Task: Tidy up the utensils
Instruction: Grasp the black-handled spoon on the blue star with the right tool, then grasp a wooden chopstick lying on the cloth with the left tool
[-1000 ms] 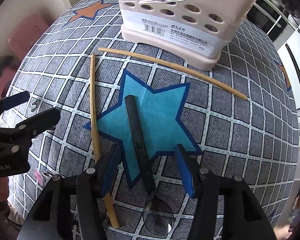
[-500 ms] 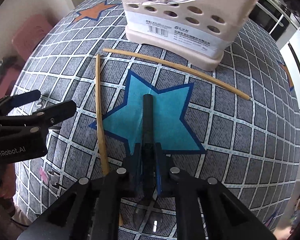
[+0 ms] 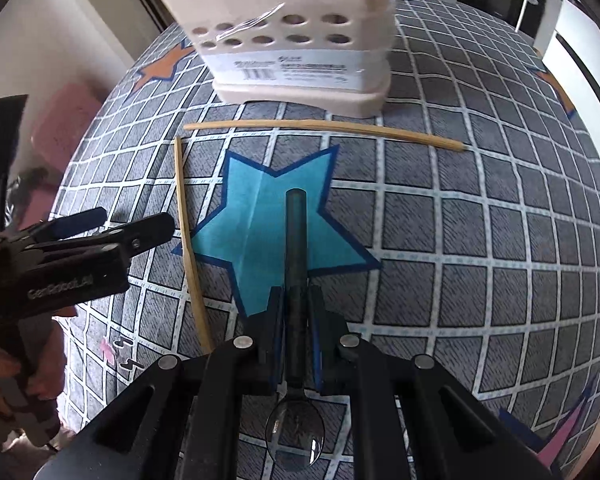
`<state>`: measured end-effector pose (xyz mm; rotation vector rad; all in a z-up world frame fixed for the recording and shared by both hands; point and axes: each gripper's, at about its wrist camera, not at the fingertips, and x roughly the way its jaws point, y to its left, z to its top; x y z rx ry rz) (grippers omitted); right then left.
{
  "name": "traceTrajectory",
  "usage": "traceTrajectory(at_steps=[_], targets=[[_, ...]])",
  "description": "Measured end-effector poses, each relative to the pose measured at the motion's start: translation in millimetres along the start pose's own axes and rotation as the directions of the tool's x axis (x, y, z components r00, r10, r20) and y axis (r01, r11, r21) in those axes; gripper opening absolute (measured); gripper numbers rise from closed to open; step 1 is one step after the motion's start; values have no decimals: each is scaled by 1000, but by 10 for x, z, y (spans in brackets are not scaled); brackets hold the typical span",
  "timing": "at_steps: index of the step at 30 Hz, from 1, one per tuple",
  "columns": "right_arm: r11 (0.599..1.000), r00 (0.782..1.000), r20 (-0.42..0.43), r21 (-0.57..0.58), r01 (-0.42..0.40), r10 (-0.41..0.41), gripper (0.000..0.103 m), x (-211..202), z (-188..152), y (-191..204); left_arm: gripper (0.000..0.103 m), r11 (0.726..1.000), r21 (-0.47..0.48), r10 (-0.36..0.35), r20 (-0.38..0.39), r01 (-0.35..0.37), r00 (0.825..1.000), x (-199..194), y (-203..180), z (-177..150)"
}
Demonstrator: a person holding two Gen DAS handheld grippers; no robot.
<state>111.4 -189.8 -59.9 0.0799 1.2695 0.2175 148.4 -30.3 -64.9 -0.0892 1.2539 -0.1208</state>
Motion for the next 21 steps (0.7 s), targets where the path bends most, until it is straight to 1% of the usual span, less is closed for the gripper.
traceTrajectory(at_steps=[2,6,9,17,21], targets=[[1000,1000,3,12,-3,3,13,-14,-19,-42,103,1000,-11,9,-12,-9,1000,44,-49,27],[999,1000,10,35,-12,12,13,-45,-51,-122,103,998,1,57,-3,-57,998,110,-187,100],[999,1000,18,47,-19,18,13,-72,-78,-155,103,993,16,119,-6,-118,993,164,-258,125],[998,998,42,55,-40,38,13,-142,-115,-227,103,992,4,127,2,-127,992,161,-230,109],[997,998,51,61,-50,47,13,-163,-118,-236,103,991,-6,134,-18,-134,991,174,-279,114]])
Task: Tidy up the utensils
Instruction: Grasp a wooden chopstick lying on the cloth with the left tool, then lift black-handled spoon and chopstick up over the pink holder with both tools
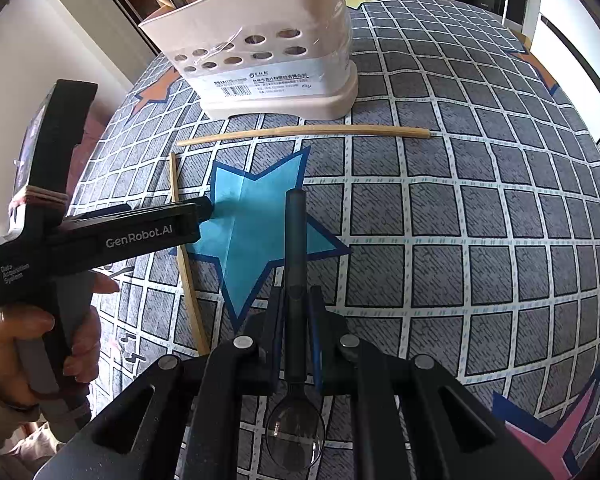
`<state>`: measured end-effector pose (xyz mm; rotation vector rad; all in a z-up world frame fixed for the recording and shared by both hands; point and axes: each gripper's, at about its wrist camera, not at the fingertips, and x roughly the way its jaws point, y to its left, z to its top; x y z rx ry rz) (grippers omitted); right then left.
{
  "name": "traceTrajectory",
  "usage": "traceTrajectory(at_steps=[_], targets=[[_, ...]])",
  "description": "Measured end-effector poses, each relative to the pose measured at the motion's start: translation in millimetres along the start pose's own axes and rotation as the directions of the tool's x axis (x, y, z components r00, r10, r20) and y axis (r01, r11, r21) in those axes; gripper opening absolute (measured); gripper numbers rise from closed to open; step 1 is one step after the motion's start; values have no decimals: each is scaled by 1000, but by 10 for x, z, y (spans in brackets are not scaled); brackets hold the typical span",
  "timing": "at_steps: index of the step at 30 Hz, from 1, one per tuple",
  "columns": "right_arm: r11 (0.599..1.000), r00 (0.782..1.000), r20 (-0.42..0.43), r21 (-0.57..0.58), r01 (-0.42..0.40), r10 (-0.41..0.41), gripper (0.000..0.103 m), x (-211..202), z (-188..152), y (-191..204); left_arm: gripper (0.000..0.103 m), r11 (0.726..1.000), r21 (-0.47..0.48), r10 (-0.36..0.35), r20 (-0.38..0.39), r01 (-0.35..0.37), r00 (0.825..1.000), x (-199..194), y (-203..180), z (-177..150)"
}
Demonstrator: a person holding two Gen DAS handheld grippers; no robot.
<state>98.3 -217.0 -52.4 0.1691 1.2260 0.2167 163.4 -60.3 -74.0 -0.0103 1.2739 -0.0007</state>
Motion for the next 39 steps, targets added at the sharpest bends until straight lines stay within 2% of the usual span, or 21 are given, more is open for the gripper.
traceTrajectory(at_steps=[6,11,13,14,15,16,17,22,25,29,31,34,39], targets=[[1000,1000,9,8,-12,12,13,-23,-15,18,103,1000,-5,-5,-53,5,999,73,29,132],[1000,999,22,12,-24,24,13,-54,-19,34,103,1000,26,-14,-42,15,999,5,-50,229],[1000,999,27,15,-25,25,13,-81,-30,28,85,998,59,-24,-39,26,999,-46,-99,249],[1000,999,30,16,-25,25,13,-94,-36,25,80,997,76,-28,-40,31,999,-61,-116,261],[1000,999,32,17,-24,23,13,-99,-36,27,70,995,95,-31,-41,35,999,-73,-131,273],[1000,999,34,18,-24,24,13,-92,-28,30,55,994,106,-35,-38,39,999,-93,-133,280],[999,999,36,20,-25,24,13,-91,-28,30,49,991,125,-43,-34,47,998,-106,-135,288],[999,999,41,26,-27,25,13,-97,-40,46,46,984,165,-73,-8,73,997,-137,-61,215],[999,998,51,31,-28,27,13,-124,-46,48,44,980,150,-132,2,130,991,-150,50,97],[999,997,66,41,-29,26,13,-177,-50,31,41,977,135,-170,34,164,985,-208,133,-19],[998,997,78,47,-31,28,13,-209,-54,20,39,974,132,-193,62,184,979,-270,177,-60],[998,995,96,50,-38,33,13,-258,-63,10,38,963,145,-247,124,229,961,-413,246,-110],[998,992,123,54,-44,37,13,-304,-56,27,38,954,181,-276,201,241,940,-622,305,-168]])
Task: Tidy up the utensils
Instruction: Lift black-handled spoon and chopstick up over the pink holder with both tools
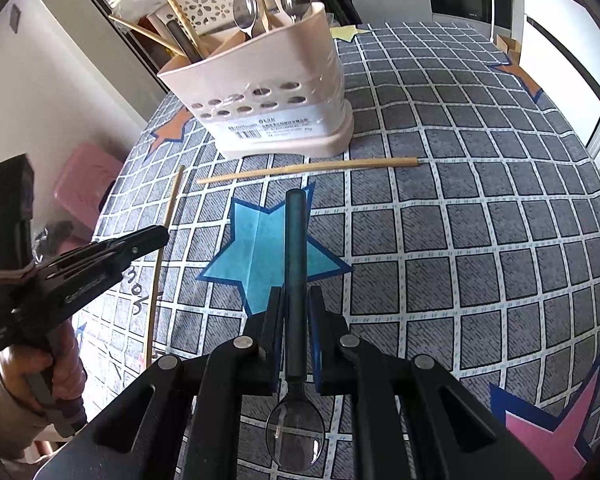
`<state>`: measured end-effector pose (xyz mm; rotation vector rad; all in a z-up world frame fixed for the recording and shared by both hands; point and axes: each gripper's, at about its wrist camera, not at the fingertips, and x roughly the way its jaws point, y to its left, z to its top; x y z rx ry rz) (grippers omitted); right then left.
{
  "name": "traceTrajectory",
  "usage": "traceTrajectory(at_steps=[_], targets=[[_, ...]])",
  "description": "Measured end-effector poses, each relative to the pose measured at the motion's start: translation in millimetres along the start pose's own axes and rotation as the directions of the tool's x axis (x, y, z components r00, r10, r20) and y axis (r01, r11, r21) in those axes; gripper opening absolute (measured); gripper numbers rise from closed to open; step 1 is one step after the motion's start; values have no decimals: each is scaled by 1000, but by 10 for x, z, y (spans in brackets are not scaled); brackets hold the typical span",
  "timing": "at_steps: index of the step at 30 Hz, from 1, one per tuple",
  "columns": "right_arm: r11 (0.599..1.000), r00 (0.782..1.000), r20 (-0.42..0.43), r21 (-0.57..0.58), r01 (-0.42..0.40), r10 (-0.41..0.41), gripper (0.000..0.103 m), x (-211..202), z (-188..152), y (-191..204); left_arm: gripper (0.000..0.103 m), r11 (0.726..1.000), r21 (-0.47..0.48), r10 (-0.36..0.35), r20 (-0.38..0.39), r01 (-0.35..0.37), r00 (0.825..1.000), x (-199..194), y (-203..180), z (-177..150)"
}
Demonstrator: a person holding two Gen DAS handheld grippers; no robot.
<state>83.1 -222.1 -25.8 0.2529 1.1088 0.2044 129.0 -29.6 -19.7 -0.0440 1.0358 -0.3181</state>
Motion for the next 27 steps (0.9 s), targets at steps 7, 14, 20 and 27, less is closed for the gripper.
traceTrajectory(at_steps=[7,14,20,27], targets=[[1000,998,53,-12,-17,17,13,-115,56,118,38,999,32,-32,90,29,995,-308,-70,23],[999,995,94,-40,-20,23,13,-268,104,253,38,995,83,-70,155,57,985,-596,-166,7],[999,992,125,-48,-21,27,13,-399,210,335,38,993,93,-93,208,75,974,-796,-189,79],[998,987,159,-56,-30,38,13,-518,399,377,38,990,102,-121,263,97,957,-990,-201,255]])
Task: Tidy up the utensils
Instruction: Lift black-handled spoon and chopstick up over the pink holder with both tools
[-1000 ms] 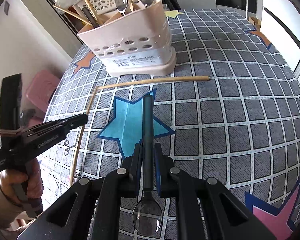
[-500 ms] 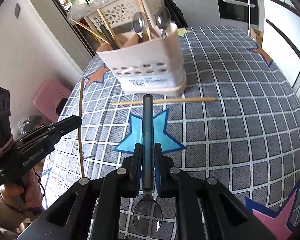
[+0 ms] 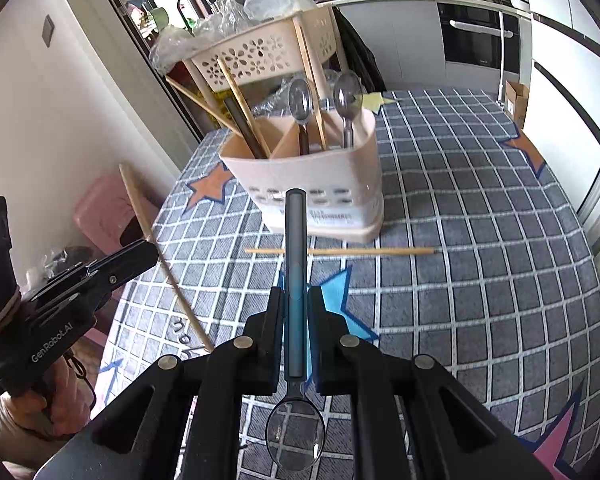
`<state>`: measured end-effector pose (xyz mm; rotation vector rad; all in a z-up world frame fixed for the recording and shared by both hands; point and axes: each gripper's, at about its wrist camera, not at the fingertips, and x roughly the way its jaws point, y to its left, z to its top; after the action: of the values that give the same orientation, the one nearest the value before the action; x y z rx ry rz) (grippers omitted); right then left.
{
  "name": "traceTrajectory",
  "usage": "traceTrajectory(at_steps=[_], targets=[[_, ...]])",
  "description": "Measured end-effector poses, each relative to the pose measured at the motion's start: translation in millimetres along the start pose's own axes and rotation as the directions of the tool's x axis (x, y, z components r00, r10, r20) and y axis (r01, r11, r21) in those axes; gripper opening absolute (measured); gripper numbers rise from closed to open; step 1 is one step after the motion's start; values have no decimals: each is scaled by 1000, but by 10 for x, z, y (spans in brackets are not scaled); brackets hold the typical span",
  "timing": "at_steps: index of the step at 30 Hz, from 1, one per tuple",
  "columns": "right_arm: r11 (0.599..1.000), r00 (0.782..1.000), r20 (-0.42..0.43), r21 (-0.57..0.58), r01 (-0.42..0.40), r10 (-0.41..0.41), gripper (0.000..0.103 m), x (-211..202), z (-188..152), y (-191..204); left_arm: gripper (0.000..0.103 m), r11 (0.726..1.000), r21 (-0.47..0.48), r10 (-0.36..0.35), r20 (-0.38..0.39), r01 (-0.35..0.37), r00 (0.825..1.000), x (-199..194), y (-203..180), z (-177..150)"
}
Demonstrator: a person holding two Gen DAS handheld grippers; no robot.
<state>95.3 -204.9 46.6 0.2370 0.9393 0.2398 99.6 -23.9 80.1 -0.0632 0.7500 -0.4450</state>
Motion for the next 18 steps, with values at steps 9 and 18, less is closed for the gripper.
traceTrajectory(at_steps=[9,18], targets=[[1000,999,32,-15,-11,11,13,-43,183,54,38,1000,24,-9,27,8,1000,-47,-19,211],[999,999,-9,9,-37,38,13,98,74,-19,39,984,-100,117,-249,-145,961,643,321,-110]])
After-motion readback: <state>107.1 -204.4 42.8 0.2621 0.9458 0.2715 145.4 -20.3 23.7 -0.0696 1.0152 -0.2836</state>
